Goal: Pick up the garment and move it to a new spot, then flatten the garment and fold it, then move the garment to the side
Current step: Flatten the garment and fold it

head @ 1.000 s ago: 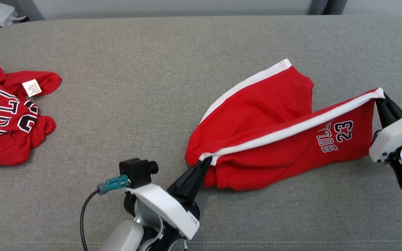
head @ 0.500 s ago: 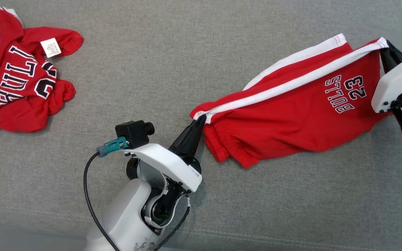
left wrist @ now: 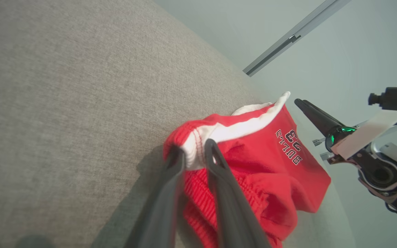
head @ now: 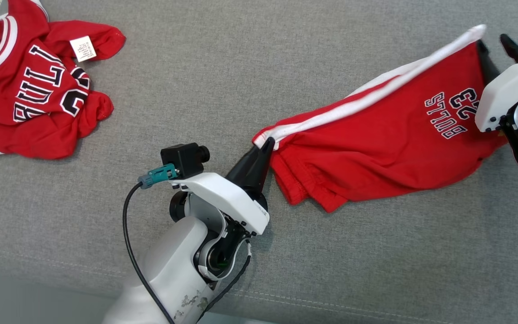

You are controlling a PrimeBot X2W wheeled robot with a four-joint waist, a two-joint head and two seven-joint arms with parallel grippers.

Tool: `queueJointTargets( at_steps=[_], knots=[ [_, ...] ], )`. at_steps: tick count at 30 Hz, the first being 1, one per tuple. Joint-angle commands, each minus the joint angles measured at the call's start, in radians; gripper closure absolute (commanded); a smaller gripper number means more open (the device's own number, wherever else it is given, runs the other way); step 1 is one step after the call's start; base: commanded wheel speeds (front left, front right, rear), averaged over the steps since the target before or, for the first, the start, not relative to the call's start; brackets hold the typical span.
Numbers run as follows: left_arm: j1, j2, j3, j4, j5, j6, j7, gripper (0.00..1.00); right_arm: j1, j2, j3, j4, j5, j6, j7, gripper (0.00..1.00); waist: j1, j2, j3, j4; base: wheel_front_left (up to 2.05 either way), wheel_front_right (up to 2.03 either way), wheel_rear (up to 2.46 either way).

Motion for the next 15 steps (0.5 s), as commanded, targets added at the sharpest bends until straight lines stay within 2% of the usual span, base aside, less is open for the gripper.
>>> queueJointTargets(
  at_steps=[1, 6, 8, 12, 15],
  knots=[
    [-0.036, 0.011, 0.022, -0.005, -0.008, 0.01, -0.022, 0.0, -0.006, 0.007, 0.018, -0.005, 0.012, 0.0, -0.032, 0.0, 0.0, 0.0, -0.009, -0.007, 0.0, 0.0, 0.0],
    [-0.05, 0.012, 0.021, 0.038, 0.027, 0.033, -0.083, 0.0, 0.005, 0.013, 0.045, -0.009, 0.034, 0.0, -0.085, 0.0, 0.0, 0.0, -0.037, -0.029, 0.0, 0.0, 0.0],
    [-0.052, 0.02, 0.028, 0.053, 0.064, 0.058, -0.109, 0.0, 0.021, 0.015, 0.047, -0.024, 0.045, 0.0, -0.098, 0.0, 0.0, 0.0, -0.053, -0.04, 0.0, 0.0, 0.0],
    [-0.032, 0.035, 0.074, 0.042, 0.173, 0.115, -0.134, 0.0, 0.075, 0.013, 0.042, -0.1, 0.052, 0.0, -0.104, 0.0, 0.0, 0.0, -0.089, -0.066, 0.0, 0.0, 0.0],
    [0.021, 0.042, 0.165, -0.042, 0.328, 0.145, -0.135, 0.0, 0.139, 0.005, 0.011, -0.203, 0.033, 0.0, -0.105, 0.0, 0.0, 0.0, -0.114, -0.089, 0.0, 0.0, 0.0]
  ],
)
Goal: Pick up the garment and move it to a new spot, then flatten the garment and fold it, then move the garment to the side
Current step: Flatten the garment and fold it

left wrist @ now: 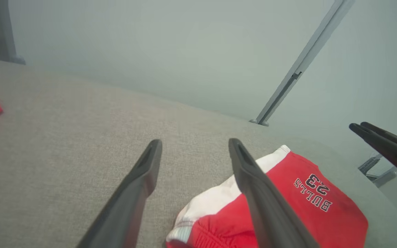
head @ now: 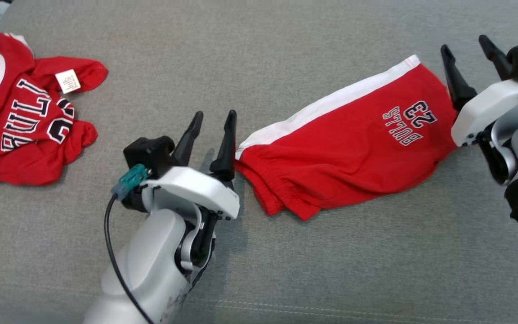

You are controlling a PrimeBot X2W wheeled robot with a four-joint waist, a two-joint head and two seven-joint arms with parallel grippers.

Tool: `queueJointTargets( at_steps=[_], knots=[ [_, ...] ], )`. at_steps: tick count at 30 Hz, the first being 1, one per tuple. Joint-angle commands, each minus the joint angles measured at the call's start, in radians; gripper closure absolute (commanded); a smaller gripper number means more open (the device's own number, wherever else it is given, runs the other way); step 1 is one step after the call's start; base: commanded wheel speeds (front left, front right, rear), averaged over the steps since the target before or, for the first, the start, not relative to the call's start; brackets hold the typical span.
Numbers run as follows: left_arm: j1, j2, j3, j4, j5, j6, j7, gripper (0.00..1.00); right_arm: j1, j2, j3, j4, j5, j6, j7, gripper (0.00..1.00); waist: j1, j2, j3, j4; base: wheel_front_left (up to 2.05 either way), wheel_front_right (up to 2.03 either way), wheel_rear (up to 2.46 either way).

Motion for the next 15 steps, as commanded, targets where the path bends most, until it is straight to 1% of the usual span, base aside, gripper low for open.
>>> queueJointTargets(
  at_steps=[1, 4, 8, 12, 15],
  knots=[
    [0.027, 0.02, 0.045, -0.037, 0.039, 0.012, -0.011, 0.0, 0.043, -0.002, -0.006, -0.04, -0.014, 0.0, -0.013, 0.0, 0.0, 0.0, -0.024, -0.023, 0.0, 0.0, 0.0],
    [0.116, 0.014, 0.11, -0.11, 0.18, 0.024, -0.011, 0.0, 0.131, 0.008, -0.066, -0.134, -0.049, 0.0, -0.013, 0.0, 0.0, 0.0, -0.056, -0.048, 0.0, 0.0, 0.0],
    [0.225, 0.003, 0.185, -0.195, 0.312, 0.019, -0.011, 0.0, 0.261, 0.042, -0.15, -0.247, -0.093, 0.0, -0.013, 0.0, 0.0, 0.0, -0.104, -0.078, 0.0, 0.0, 0.0],
    [0.315, -0.006, 0.242, -0.269, 0.398, -0.002, -0.011, 0.0, 0.385, 0.076, -0.21, -0.353, -0.14, 0.0, -0.013, 0.0, 0.0, 0.0, -0.147, -0.106, 0.0, 0.0, 0.0],
    [0.368, -0.008, 0.269, -0.301, 0.448, -0.009, -0.011, 0.0, 0.471, 0.107, -0.25, -0.413, -0.161, 0.0, -0.013, 0.0, 0.0, 0.0, -0.175, -0.126, 0.0, 0.0, 0.0]
  ],
)
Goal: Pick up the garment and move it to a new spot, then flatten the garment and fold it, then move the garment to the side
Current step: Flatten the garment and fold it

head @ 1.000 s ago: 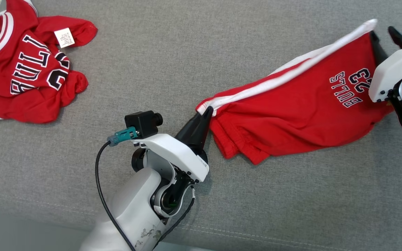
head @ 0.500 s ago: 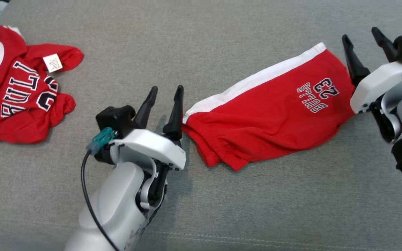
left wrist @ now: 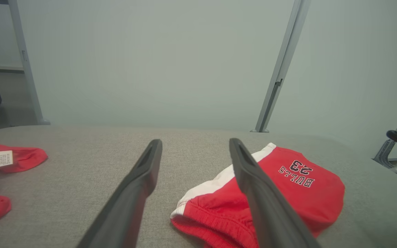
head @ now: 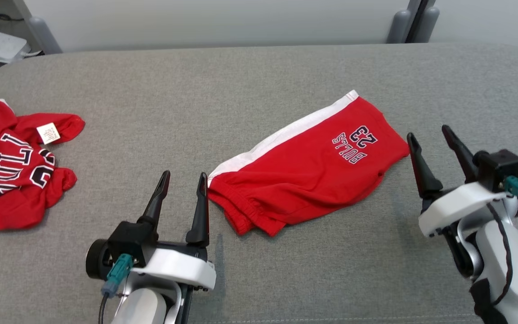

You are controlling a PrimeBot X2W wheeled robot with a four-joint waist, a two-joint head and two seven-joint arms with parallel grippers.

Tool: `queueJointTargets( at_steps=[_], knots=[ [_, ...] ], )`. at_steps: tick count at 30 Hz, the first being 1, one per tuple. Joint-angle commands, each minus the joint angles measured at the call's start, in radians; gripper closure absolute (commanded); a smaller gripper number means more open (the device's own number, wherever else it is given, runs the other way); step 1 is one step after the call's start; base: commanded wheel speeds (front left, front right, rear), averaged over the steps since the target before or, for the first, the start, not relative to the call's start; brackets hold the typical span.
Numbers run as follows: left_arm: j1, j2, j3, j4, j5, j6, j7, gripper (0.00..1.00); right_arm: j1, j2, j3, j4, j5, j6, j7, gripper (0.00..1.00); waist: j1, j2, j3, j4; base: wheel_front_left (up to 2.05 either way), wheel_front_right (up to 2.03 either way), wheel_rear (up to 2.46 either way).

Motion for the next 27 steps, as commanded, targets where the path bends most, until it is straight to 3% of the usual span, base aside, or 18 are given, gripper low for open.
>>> queueJointTargets(
  at_steps=[1, 16, 27],
  knots=[
    [0.019, 0.004, 0.048, -0.042, 0.028, -0.009, -0.006, 0.0, 0.058, 0.02, -0.011, -0.058, -0.016, 0.0, -0.013, 0.0, -0.0001, 0.0, -0.039, -0.033, 0.0, 0.0, 0.0],
    [0.203, 0.003, 0.07, -0.167, 0.107, 0.01, -0.006, 0.0, 0.405, 0.09, -0.173, -0.268, -0.024, 0.0, -0.013, 0.0, -0.0001, 0.0, -0.128, -0.072, 0.0, 0.0, 0.0],
    [0.227, 0.003, 0.062, -0.184, 0.125, 0.017, -0.006, 0.0, 0.459, 0.102, -0.198, -0.293, -0.027, 0.0, -0.013, 0.0, -0.0001, 0.0, -0.122, -0.06, 0.0, 0.0, 0.0]
  ],
)
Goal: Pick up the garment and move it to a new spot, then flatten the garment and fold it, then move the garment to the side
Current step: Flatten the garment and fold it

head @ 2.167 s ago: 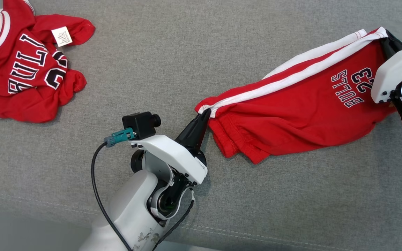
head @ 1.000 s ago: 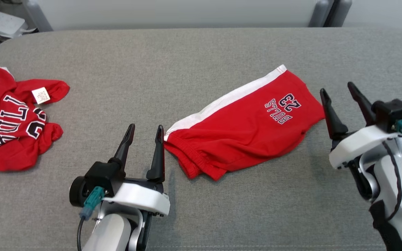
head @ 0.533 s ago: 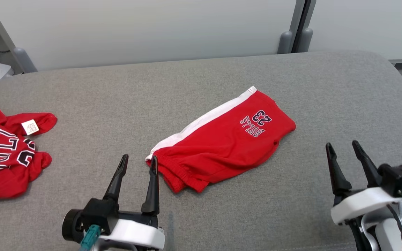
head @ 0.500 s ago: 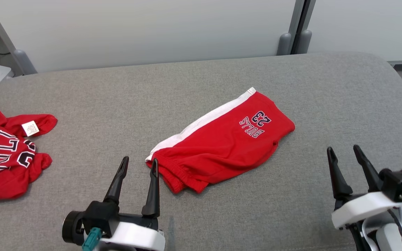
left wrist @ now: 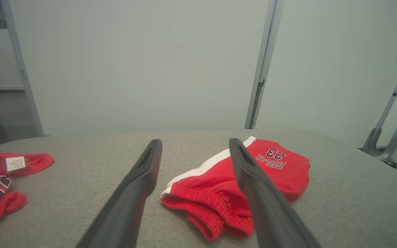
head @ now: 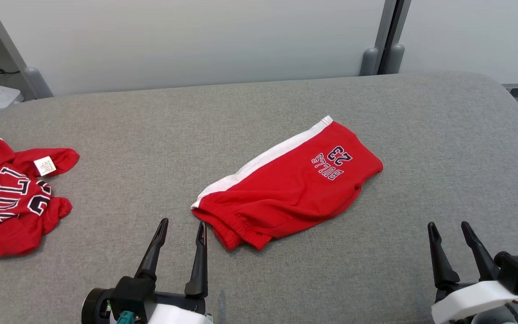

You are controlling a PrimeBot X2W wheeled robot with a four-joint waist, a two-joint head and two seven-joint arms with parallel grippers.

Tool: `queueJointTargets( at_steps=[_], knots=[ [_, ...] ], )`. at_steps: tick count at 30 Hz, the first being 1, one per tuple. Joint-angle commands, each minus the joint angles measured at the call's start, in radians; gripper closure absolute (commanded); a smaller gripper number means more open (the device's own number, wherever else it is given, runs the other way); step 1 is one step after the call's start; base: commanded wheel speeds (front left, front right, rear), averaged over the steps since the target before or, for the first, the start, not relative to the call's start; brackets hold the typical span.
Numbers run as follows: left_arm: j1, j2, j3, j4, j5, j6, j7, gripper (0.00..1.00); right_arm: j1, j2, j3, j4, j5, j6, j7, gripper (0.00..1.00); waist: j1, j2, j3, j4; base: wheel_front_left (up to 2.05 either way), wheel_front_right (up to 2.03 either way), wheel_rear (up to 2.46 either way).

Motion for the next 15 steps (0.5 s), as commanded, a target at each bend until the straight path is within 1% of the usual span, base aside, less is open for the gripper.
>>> queueJointTargets(
  at_steps=[1, 3, 5, 10, 15],
  knots=[
    [-0.025, 0.002, 0.027, -0.03, 0.015, 0.007, -0.006, 0.0, -0.018, -0.009, 0.018, -0.029, -0.003, 0.0, -0.013, 0.0, 0.0, -0.0001, 0.005, 0.005, 0.0, 0.0, 0.0],
    [-0.031, 0.002, 0.023, -0.031, 0.017, 0.005, -0.006, 0.0, -0.024, -0.008, 0.024, -0.019, 0.021, 0.0, -0.013, 0.0, 0.0, -0.0001, 0.011, 0.014, 0.0, 0.0, 0.0],
    [-0.037, 0.002, 0.019, -0.035, 0.022, 0.005, -0.006, 0.0, -0.037, -0.004, 0.035, 0.002, 0.076, 0.0, -0.013, 0.0, 0.0, -0.0001, 0.017, 0.021, 0.0, 0.0, 0.0],
    [-0.052, 0.002, 0.011, -0.05, 0.029, 0.011, -0.006, 0.0, -0.125, 0.002, 0.05, 0.079, 0.314, 0.0, -0.012, 0.0, 0.0, -0.0001, 0.042, 0.046, 0.0, 0.0, 0.0],
    [-0.075, 0.002, -0.004, -0.056, 0.036, 0.011, -0.006, 0.0, -0.276, -0.041, 0.077, 0.212, 0.489, 0.0, 0.077, 0.0, 0.0, -0.0001, 0.074, 0.081, 0.0, 0.0, 0.0]
  ],
)
